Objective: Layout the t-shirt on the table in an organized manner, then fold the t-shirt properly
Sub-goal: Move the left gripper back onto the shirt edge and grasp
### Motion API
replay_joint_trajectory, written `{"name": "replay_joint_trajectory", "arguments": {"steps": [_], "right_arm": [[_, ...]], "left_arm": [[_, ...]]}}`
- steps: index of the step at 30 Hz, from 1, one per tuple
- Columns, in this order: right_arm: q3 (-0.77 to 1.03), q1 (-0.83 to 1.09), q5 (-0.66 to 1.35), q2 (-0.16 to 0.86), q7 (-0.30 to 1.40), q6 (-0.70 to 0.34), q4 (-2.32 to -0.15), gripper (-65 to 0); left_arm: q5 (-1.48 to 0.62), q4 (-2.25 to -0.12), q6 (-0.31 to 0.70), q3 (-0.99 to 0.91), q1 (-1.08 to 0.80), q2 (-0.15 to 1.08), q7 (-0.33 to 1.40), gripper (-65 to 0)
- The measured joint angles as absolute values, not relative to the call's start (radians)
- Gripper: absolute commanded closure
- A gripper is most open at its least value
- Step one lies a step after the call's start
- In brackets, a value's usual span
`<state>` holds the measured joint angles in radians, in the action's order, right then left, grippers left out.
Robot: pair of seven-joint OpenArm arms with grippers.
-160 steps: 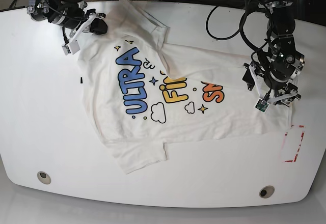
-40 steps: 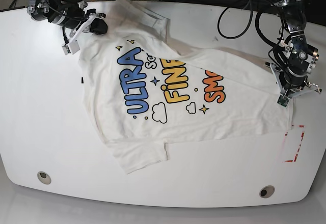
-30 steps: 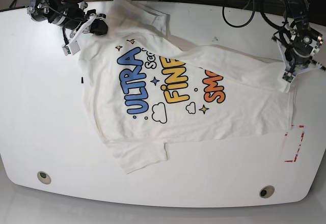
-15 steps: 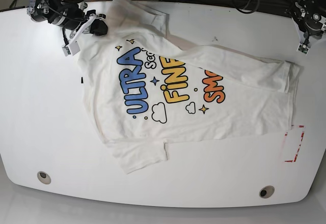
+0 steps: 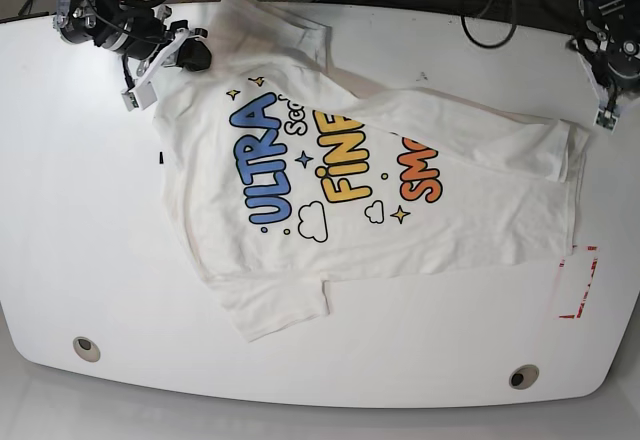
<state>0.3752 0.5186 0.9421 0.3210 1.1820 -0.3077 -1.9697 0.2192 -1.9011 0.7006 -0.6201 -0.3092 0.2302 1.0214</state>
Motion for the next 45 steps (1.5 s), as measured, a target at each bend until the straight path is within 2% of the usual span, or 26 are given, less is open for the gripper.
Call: {"name": "replay_joint_trajectory", "arguments": {"steps": [4, 7, 20, 27, 31, 45], "right_arm": [[0.375, 0.518, 0.942, 0.321, 1.182, -0.308, -1.970, 0.0], [0.375, 0.519, 0.942, 0.321, 1.182, -0.308, -1.970, 0.0], [0.375, 0.519, 0.942, 0.321, 1.182, -0.308, -1.970, 0.0], [0.375, 0.519, 0.942, 0.321, 1.182, -0.308, -1.970, 0.0], [0.375, 0.519, 0.942, 0.321, 1.182, -0.308, -1.970, 0.0], [0.375, 0.513, 0.942, 0.321, 1.182, -0.308, -1.970, 0.0]], "left_arm": [[0.220, -1.901, 0.701, -0.587, -0.234, 0.228, 1.024, -32.4], [0.222, -1.900, 0.704, -0.561, -0.174, 0.225, 1.024, -38.5], [0.226, -1.896, 0.701, -0.479, -0.054, 0.153, 1.026, -40.1], [0.225, -1.872, 0.702, -0.426, -0.050, 0.123, 0.999, -51.8], [0.224, -1.825, 0.662, -0.427, -0.049, 0.105, 0.894, -54.9], [0.216, -1.609, 0.645, -0.495, -0.031, 0.121, 0.769, -56.0]]}}
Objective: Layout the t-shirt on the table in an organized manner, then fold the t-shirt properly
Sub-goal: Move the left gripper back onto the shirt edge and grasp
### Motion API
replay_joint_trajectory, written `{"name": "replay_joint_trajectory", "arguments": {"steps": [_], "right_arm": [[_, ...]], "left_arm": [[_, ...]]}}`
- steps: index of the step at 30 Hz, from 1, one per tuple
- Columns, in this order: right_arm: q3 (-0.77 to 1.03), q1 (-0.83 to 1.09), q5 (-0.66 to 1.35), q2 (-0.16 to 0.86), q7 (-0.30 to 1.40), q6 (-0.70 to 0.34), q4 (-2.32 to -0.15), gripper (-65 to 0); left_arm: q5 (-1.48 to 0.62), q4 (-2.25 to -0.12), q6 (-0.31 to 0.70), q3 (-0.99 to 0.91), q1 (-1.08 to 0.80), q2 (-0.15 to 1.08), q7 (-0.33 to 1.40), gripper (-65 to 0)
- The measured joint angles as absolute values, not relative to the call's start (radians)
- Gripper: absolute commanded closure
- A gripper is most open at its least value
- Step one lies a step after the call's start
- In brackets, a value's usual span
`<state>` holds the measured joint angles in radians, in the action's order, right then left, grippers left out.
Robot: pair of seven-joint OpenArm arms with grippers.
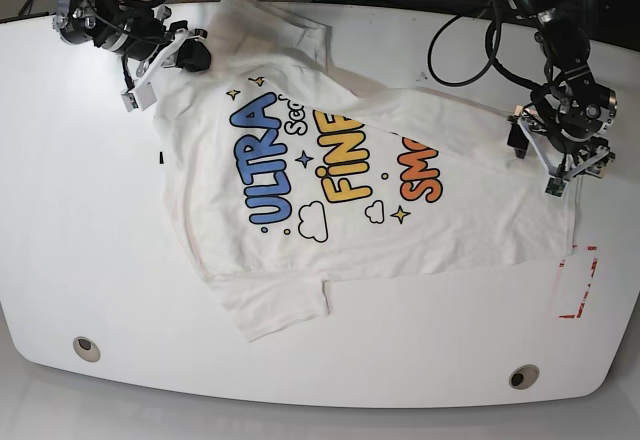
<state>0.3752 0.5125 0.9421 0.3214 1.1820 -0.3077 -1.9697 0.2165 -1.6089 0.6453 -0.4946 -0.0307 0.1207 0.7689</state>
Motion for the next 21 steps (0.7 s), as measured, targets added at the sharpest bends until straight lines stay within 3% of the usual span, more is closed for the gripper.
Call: {"name": "replay_joint_trajectory", "arguments": {"steps": [10, 21], "right_arm": [[0.375, 0.510, 0.942, 0.321, 1.182, -0.308, -1.970, 0.0], [0.375, 0.510, 0.942, 0.321, 1.182, -0.308, -1.970, 0.0]], "left_arm": [[0.053, -1.583, 0.677, -0.622, -0.019, 0.183, 0.770, -55.8], [-0.010, -1.583, 0.682, -0.617, -0.022, 0.200, 0.769, -55.8]]}}
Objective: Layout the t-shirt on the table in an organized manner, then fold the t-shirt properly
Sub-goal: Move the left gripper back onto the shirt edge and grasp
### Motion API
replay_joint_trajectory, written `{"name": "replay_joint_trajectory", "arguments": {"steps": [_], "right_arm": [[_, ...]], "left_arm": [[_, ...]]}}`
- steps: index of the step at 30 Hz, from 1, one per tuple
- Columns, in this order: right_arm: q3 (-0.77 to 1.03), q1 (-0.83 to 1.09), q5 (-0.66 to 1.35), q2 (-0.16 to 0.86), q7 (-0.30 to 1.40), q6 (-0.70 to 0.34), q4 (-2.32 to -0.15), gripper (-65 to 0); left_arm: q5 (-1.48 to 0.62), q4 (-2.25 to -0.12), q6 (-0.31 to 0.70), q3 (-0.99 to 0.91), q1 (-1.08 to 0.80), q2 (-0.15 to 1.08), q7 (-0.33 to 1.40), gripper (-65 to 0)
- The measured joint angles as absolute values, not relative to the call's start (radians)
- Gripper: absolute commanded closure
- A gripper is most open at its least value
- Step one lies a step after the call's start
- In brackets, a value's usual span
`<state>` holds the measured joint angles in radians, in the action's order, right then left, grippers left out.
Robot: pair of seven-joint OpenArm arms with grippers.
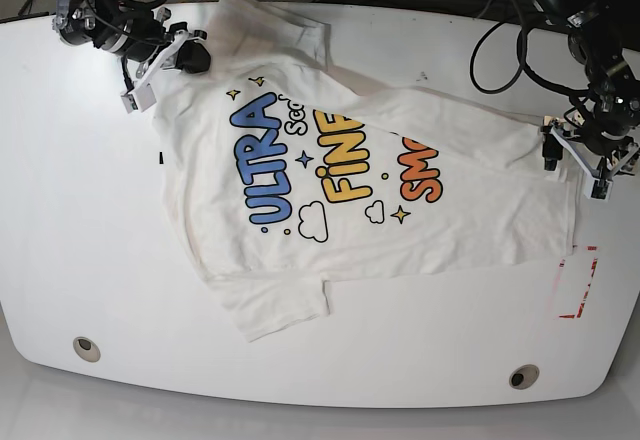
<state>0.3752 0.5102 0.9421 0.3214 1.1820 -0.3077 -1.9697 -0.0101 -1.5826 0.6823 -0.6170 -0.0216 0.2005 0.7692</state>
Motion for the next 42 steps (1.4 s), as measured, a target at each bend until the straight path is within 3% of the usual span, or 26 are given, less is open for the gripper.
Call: {"name": "replay_joint_trajectory", "arguments": {"steps": [20, 24, 35, 42], "right_arm": [[0.375, 0.510, 0.942, 0.321, 1.182, -0.308, -1.970, 0.0], [0.375, 0.510, 0.942, 0.321, 1.182, -0.308, -1.970, 0.0], [0.375, 0.510, 0.942, 0.321, 1.182, -0.308, -1.970, 0.0], [0.375, 0.509, 0.942, 0.321, 1.182, -0.308, -1.970, 0.0]], "left_arm": [[-0.013, -1.478, 0.698, -0.570, -0.019, 0.199, 0.769, -53.6], [-0.020, -1.478, 0.698, -0.564, -0.020, 0.195, 0.768, -46.8], [-0.012, -1.478, 0.698, -0.564, -0.022, 0.195, 0.769, -19.7], [-0.011, -1.478, 0.698, -0.565, -0.022, 0.197, 0.769, -14.9]]}}
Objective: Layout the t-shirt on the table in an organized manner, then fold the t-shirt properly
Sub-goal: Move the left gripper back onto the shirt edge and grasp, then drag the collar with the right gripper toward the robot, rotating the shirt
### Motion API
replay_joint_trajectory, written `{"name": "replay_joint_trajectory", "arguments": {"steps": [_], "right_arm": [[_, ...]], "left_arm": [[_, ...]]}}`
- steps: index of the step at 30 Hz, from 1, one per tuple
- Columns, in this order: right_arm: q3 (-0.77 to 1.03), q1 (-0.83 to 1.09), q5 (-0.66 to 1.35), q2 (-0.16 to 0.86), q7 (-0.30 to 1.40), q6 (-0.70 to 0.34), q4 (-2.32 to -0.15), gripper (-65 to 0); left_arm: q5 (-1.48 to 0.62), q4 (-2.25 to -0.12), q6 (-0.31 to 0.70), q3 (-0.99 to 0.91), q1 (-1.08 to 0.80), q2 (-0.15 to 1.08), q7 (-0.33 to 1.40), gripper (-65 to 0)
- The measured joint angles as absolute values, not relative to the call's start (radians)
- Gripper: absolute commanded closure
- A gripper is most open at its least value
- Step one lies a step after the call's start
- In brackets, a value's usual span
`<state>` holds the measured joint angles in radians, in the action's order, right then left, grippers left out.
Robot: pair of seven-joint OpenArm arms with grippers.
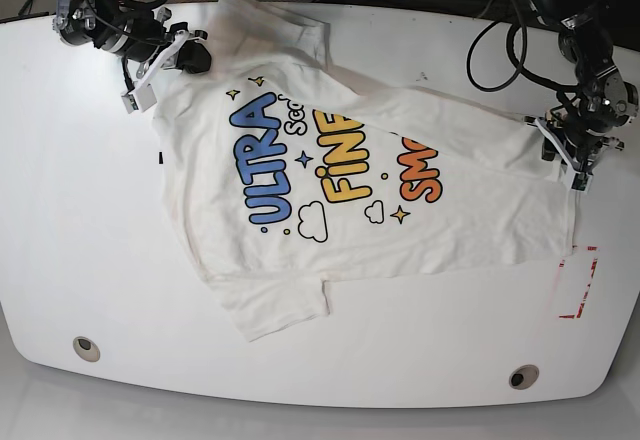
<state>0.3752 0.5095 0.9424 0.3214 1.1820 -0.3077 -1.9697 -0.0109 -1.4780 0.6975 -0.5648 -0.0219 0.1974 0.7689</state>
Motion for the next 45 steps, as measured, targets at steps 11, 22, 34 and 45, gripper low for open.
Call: {"name": "replay_joint_trajectory", "arguments": {"steps": [11, 22, 34, 45], "right_arm": [[0.375, 0.488, 0.951, 0.321, 1.182, -0.308, -1.970, 0.0], [0.492, 0.446, 1.102, 0.319, 1.180, -0.386, -1.970, 0.0], [0.504, 0.409, 1.139, 0.319, 1.183, -0.394, -1.969, 0.0], [0.503, 0.339, 1.228, 0.324, 1.183, -0.443, -1.888, 0.0]], "left_arm": [[-0.009, -1.479, 0.698, -0.576, -0.022, 0.198, 0.769, -14.7], [-0.013, -1.481, 0.700, -0.706, -0.020, 0.200, 0.769, -14.7], [-0.014, -1.482, 0.701, -0.753, -0.016, 0.215, 0.769, -14.7], [-0.013, -1.483, 0.700, -0.753, -0.019, 0.220, 0.769, -14.7]]}}
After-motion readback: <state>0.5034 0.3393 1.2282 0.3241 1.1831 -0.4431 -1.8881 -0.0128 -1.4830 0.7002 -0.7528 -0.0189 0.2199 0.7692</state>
